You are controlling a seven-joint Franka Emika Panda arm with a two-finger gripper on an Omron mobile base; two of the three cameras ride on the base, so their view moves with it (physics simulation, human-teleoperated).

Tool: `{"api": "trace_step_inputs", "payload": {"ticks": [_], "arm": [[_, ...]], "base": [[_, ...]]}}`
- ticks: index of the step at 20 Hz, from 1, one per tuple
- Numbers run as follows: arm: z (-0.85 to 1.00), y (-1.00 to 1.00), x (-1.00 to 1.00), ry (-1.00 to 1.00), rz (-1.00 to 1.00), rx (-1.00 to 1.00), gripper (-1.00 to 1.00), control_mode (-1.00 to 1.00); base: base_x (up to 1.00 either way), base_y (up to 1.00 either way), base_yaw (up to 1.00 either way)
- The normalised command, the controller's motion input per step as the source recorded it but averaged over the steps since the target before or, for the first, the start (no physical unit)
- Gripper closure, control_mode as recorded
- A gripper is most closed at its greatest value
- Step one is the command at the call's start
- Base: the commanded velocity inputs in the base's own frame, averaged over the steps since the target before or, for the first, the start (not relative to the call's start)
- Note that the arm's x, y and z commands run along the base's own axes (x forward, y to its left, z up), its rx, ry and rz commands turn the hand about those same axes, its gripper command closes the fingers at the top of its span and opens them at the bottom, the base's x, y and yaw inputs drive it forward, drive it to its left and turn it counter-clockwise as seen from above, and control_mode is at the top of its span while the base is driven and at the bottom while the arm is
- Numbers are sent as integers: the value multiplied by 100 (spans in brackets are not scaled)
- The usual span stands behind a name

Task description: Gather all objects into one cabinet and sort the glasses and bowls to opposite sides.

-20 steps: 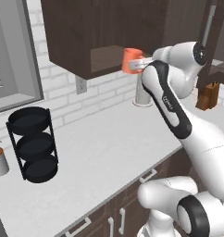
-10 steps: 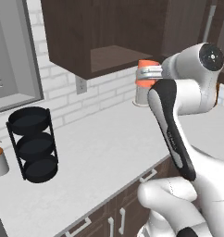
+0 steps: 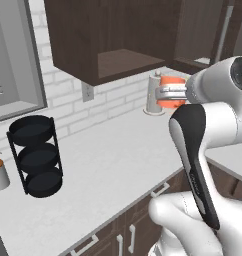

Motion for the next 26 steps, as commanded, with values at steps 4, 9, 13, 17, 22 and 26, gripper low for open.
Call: {"api": "trace_step_inputs", "payload": {"ticks": [4,9,13,17,22,26], "arm": [[-3,3,-26,0,0,0,100,-100],[-3,0,-31,0,1,0,100,-100],[0,0,0,0,0,0,100,100],[0,0,0,0,0,0,100,100],[0,0,0,0,0,0,100,100],[0,0,0,0,0,0,100,100]], "base": [[0,0,0],[0,0,0],[-57,0,0],[-78,-6,-12],[-45,-22,-47],[-11,-22,-71]]}}
